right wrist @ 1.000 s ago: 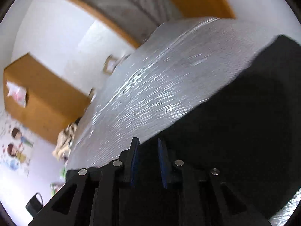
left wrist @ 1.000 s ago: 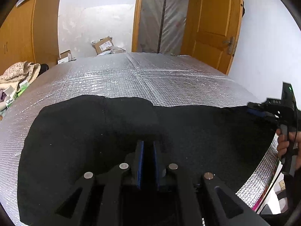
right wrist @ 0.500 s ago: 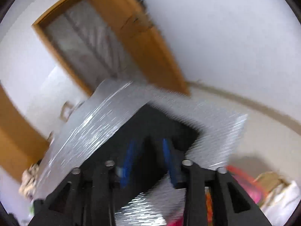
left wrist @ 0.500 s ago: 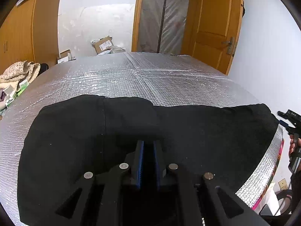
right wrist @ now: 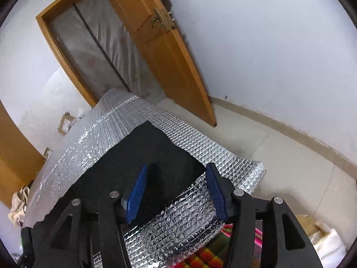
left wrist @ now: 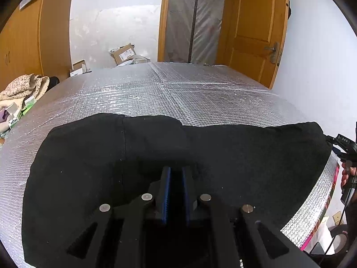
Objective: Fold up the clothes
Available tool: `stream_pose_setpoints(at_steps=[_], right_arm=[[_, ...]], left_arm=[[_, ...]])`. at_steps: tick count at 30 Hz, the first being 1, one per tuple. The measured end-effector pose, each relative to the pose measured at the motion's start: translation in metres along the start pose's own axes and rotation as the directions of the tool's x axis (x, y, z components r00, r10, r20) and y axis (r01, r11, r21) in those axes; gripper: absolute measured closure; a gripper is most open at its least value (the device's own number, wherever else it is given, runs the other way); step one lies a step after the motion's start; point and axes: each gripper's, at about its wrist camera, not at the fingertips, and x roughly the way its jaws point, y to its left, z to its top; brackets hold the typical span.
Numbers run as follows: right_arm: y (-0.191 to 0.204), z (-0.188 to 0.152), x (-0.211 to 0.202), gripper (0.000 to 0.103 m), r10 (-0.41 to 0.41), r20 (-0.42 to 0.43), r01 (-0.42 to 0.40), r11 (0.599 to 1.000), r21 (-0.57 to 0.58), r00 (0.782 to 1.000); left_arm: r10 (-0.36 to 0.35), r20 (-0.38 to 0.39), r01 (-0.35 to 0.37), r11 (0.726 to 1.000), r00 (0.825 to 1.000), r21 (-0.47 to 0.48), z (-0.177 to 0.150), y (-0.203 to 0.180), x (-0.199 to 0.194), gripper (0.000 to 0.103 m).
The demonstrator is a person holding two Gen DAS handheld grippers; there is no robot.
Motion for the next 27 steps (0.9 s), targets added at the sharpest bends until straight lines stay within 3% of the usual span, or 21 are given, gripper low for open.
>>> stream_pose_setpoints(at_steps=[12, 16, 18, 27], right_arm=[[0.01, -0.002, -0.004, 0.051, 0.064, 0.008, -0.064, 0.998, 0.006, 0.998], [0.013, 0.001, 0.002, 0.073, 0.073, -0.007, -0.073, 0.997, 0.01, 0.997], [0.013, 0.003, 0.003, 0.091, 0.078, -0.009, -0.078, 0.997, 0.018, 0.997], [0.029, 0.009, -0.018, 0.095, 0.204, 0.024, -0.205, 0.979, 0.021, 0.979]], left_arm=[[-0.01, 0.001, 0.01, 1.0, 1.0, -0.01, -0.001, 0.003, 0.0, 0.093], [-0.013, 0.002, 0.013, 1.0, 1.0, -0.013, -0.001, 0.004, 0.0, 0.093], [-0.015, 0.003, 0.015, 1.0, 1.0, -0.015, -0.001, 0.005, -0.001, 0.093], [-0.018, 0.003, 0.018, 1.0, 1.0, -0.018, -0.001, 0.005, -0.001, 0.093]])
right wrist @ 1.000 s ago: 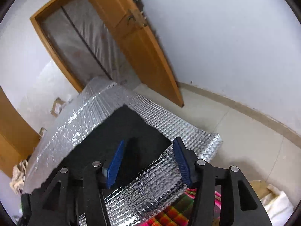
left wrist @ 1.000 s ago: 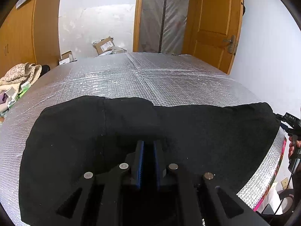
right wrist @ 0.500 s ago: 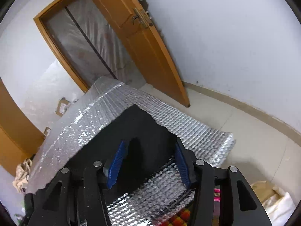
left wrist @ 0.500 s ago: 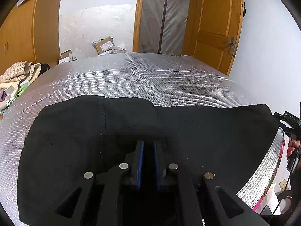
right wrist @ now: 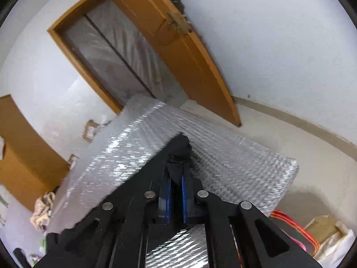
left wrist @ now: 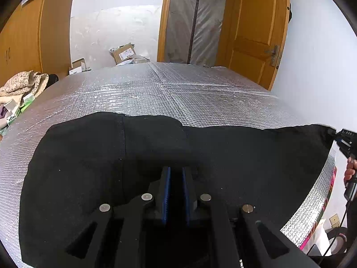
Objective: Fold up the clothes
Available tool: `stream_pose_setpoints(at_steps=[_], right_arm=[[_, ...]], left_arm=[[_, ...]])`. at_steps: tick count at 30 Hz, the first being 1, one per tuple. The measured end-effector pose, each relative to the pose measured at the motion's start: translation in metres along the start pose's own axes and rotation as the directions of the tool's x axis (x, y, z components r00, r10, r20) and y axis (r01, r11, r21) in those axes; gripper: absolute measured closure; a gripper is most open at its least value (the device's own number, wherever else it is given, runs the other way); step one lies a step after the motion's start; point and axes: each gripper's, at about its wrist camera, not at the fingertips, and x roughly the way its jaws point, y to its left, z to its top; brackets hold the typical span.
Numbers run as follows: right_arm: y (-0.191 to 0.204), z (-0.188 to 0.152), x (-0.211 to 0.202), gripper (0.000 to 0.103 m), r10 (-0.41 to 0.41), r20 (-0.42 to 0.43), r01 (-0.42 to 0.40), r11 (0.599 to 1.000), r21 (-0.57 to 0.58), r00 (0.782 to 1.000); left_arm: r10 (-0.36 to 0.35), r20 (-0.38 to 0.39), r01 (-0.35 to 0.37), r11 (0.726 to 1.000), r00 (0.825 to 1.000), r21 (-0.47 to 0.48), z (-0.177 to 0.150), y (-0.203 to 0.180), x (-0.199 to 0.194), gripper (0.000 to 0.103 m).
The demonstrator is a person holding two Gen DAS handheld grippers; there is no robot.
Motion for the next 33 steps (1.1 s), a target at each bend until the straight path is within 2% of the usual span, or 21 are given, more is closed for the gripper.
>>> stream_pose_setpoints(at_steps=[4, 9, 15, 19, 21, 22, 25, 26, 27, 28, 29, 30, 33], right_arm=[[0.028, 0.002, -0.013, 0.095, 0.095, 0.008, -0.095, 0.994, -0.046, 0.995], [0.062, 0.0, -0.022, 0.095, 0.2, -0.016, -0.2, 0.975, -0.101, 0.98], [0.099, -0.01, -0.023, 0.096, 0.31, -0.078, -0.318, 0.939, -0.131, 0.947], [0.125, -0.02, -0.02, 0.096, 0.364, -0.132, -0.382, 0.911, -0.156, 0.922], [0.134, -0.024, -0.02, 0.096, 0.367, -0.147, -0.39, 0.901, -0.188, 0.919], [0.137, -0.026, -0.021, 0.096, 0.358, -0.147, -0.383, 0.898, -0.215, 0.922], [0.122, -0.017, -0.026, 0.095, 0.283, -0.09, -0.296, 0.925, -0.238, 0.955], [0.109, -0.013, -0.027, 0.088, 0.241, -0.062, -0.249, 0.943, -0.221, 0.969], [0.093, -0.008, -0.027, 0.074, 0.191, -0.032, -0.193, 0.962, -0.192, 0.981], [0.076, -0.003, -0.027, 0.068, 0.138, -0.003, -0.137, 0.977, -0.161, 0.99], [0.06, 0.002, -0.027, 0.06, 0.085, 0.024, -0.081, 0.989, -0.127, 0.996], [0.043, 0.005, -0.025, 0.058, 0.041, 0.035, -0.038, 0.994, -0.099, 0.999], [0.0, 0.008, -0.012, 0.057, -0.063, 0.012, 0.063, 0.996, -0.057, 0.998]], left_arm=[[0.002, -0.002, -0.002, 1.0, 1.0, -0.004, 0.0, 0.0, -0.001, 0.093], [-0.01, -0.01, 0.01, 1.0, 1.0, -0.03, 0.004, -0.003, -0.006, 0.093], [-0.062, 0.005, 0.062, 0.998, 0.998, -0.033, 0.009, -0.011, -0.015, 0.093], [-0.085, 0.015, 0.085, 0.996, 0.996, -0.023, 0.009, -0.017, -0.019, 0.093], [-0.085, 0.013, 0.085, 0.996, 0.996, -0.024, 0.009, -0.017, -0.019, 0.093], [-0.085, 0.013, 0.085, 0.996, 0.996, -0.025, 0.009, -0.017, -0.02, 0.093], [-0.085, 0.017, 0.086, 0.996, 0.996, -0.026, 0.007, -0.015, -0.023, 0.093], [-0.086, 0.015, 0.087, 0.996, 0.996, -0.027, 0.007, -0.015, -0.022, 0.093], [-0.087, 0.013, 0.088, 0.996, 0.996, -0.027, 0.007, -0.015, -0.022, 0.093], [-0.09, 0.009, 0.09, 0.996, 0.996, -0.027, 0.007, -0.015, -0.02, 0.093], [-0.093, 0.005, 0.093, 0.995, 0.996, -0.025, 0.006, -0.016, -0.019, 0.093], [-0.096, 0.002, 0.096, 0.995, 0.995, -0.022, 0.006, -0.017, -0.018, 0.093], [-0.106, -0.008, 0.106, 0.994, 0.994, -0.014, 0.006, -0.022, -0.015, 0.093]])
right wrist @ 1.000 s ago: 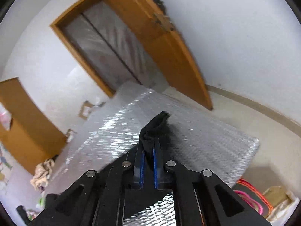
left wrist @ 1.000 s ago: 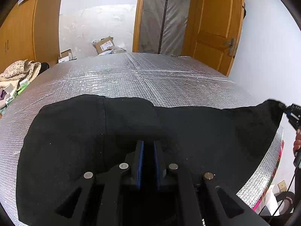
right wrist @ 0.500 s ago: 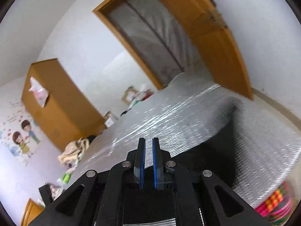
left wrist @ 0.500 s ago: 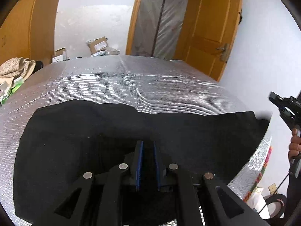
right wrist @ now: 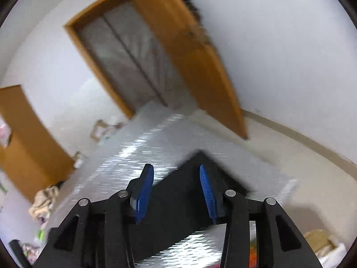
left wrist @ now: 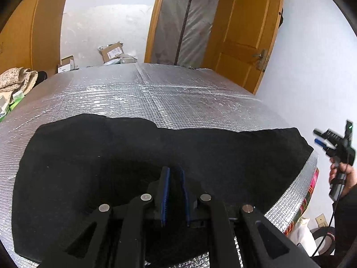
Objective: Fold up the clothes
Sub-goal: 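Grasp the sweatshirt end with the right tool and lift it, then fold the lifted end over toward the left tool with the right tool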
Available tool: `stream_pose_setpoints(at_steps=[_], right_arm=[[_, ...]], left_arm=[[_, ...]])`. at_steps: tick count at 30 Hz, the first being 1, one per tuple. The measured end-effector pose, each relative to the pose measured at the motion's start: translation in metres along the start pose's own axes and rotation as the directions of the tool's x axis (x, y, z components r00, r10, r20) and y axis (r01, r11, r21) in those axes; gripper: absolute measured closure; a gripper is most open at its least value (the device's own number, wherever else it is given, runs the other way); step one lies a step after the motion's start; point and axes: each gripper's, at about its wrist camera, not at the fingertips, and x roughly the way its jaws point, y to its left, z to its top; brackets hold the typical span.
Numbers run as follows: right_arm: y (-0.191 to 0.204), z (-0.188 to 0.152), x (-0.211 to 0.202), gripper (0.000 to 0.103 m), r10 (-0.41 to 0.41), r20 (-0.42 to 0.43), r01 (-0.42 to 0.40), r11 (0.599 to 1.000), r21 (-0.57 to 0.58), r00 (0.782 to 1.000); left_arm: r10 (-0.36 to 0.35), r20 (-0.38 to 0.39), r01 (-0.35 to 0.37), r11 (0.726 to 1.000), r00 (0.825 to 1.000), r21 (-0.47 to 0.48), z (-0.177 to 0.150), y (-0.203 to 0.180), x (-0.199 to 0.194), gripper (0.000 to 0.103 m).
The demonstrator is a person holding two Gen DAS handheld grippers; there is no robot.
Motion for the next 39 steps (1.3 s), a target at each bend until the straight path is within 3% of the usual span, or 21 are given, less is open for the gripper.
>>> stream_pose_setpoints(at_steps=[4, 7, 13, 17, 19, 20, 21, 24, 32, 39], right_arm=[[-0.031, -0.013, 0.02, 0.057, -0.046, -0.073, 0.049, 0.998, 0.038, 0.996], [-0.031, -0.017, 0.021, 0.057, -0.041, -0.06, 0.043, 0.999, 0.032, 0.997], [-0.023, -0.023, 0.026, 0.055, 0.062, -0.084, -0.057, 0.997, 0.056, 0.995], [-0.017, -0.022, 0.031, 0.057, 0.059, -0.104, -0.056, 0.998, 0.034, 0.993], [-0.017, -0.019, 0.031, 0.07, 0.046, -0.111, -0.042, 0.998, 0.037, 0.993], [-0.017, -0.018, 0.031, 0.089, 0.041, -0.113, -0.036, 0.999, 0.039, 0.993], [-0.016, -0.017, 0.031, 0.097, 0.035, -0.116, -0.03, 0.999, 0.04, 0.993], [-0.014, -0.014, 0.028, 0.097, 0.033, -0.107, -0.028, 0.999, 0.044, 0.994], [0.029, -0.006, 0.003, 0.098, 0.169, -0.068, -0.171, 0.985, -0.018, 0.983], [0.091, -0.011, -0.011, 0.098, 0.329, -0.119, -0.341, 0.934, -0.103, 0.937]], left_arm=[[-0.005, -0.004, 0.005, 1.0, 1.0, 0.007, 0.001, -0.004, 0.003, 0.093], [-0.005, -0.011, 0.005, 1.0, 1.0, 0.01, 0.002, -0.006, 0.006, 0.093], [-0.007, -0.025, 0.007, 1.0, 1.0, 0.002, 0.001, -0.007, 0.011, 0.093], [-0.009, -0.029, 0.009, 1.0, 1.0, 0.003, -0.002, -0.007, 0.012, 0.093], [-0.01, -0.028, 0.01, 1.0, 1.0, 0.002, -0.002, -0.008, 0.012, 0.093], [-0.01, -0.026, 0.011, 1.0, 1.0, 0.001, -0.002, -0.008, 0.012, 0.093], [-0.01, -0.025, 0.01, 1.0, 1.0, 0.001, -0.002, -0.008, 0.012, 0.093], [-0.008, -0.021, 0.008, 1.0, 1.0, -0.003, -0.001, -0.006, 0.011, 0.093], [-0.017, -0.009, 0.017, 1.0, 1.0, -0.002, -0.001, -0.006, 0.008, 0.093], [-0.015, 0.004, 0.015, 1.0, 1.0, -0.007, -0.001, -0.005, 0.001, 0.093]])
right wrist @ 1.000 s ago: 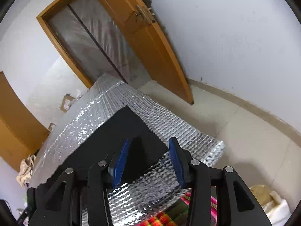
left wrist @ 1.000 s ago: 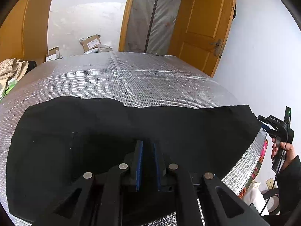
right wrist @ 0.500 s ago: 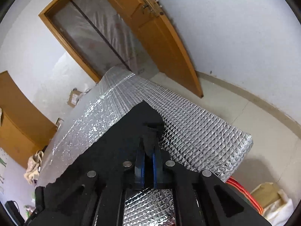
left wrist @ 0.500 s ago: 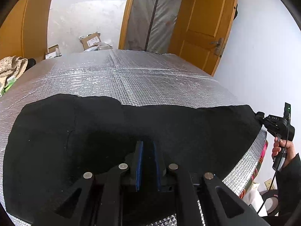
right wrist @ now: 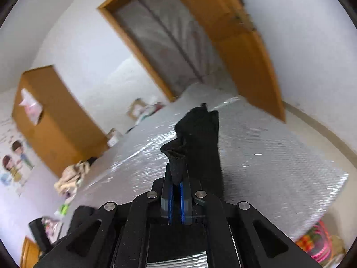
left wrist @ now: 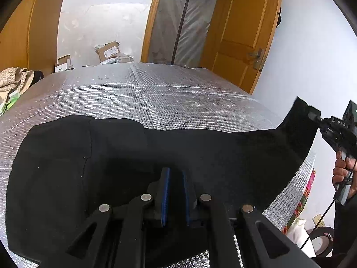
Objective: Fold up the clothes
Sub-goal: 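Fold the lifted end over toward the left tool with the right tool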
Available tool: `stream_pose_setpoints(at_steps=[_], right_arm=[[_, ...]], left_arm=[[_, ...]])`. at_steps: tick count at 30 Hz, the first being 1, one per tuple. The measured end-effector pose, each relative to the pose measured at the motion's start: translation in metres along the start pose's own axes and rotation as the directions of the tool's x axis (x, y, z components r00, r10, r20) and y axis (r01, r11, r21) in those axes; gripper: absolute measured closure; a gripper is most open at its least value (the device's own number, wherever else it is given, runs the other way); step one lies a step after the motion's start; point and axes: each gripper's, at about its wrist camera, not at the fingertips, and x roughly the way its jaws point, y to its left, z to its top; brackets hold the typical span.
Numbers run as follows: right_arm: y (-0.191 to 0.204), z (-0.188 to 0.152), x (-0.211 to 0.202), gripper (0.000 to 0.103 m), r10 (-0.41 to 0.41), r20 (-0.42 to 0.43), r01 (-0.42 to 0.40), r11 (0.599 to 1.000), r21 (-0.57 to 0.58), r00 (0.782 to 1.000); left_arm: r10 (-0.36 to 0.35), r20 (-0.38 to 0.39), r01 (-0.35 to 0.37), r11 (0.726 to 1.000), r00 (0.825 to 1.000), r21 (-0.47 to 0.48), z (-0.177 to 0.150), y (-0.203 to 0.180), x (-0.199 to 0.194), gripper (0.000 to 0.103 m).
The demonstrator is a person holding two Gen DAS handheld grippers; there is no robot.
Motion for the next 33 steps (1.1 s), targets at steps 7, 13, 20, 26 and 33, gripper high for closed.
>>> stream_pose_setpoints(at_steps=[7, 13, 20, 26, 33], right_arm=[[0.051, -0.016, 0.03, 0.098, 0.143, -0.113, -0.149, 0.988, -0.041, 0.983], [0.095, -0.038, 0.065, 0.098, 0.226, -0.233, -0.247, 0.967, -0.067, 0.946], [0.126, -0.078, 0.109, 0.098, 0.249, -0.384, -0.306, 0.947, -0.095, 0.889], [0.146, -0.107, 0.133, 0.098, 0.252, -0.476, -0.342, 0.933, -0.112, 0.843], [0.161, -0.125, 0.148, 0.094, 0.226, -0.549, -0.363, 0.919, -0.153, 0.804]], left_arm=[[0.004, 0.013, -0.004, 1.0, 1.0, -0.004, -0.003, 0.003, -0.009, 0.093], [0.019, 0.022, -0.019, 1.0, 1.0, -0.025, -0.006, 0.011, -0.018, 0.093], [0.036, 0.026, -0.035, 0.999, 0.999, -0.041, -0.008, 0.016, -0.022, 0.093], [0.048, 0.024, -0.047, 0.997, 0.999, -0.058, -0.009, 0.021, -0.023, 0.093], [0.032, 0.02, -0.031, 0.998, 0.999, -0.055, -0.006, 0.018, -0.018, 0.093]])
